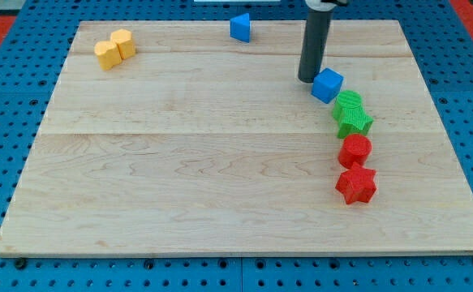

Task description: Move your arm to the yellow heart

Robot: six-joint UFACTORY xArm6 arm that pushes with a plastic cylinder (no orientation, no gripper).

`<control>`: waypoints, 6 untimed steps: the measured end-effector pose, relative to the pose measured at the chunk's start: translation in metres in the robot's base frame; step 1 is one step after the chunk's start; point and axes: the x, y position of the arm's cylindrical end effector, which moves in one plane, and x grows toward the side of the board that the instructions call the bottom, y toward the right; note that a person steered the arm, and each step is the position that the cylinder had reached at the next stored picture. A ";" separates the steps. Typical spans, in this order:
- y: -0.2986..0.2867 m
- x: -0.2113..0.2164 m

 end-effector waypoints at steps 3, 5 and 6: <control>0.049 0.000; 0.047 -0.012; 0.017 -0.015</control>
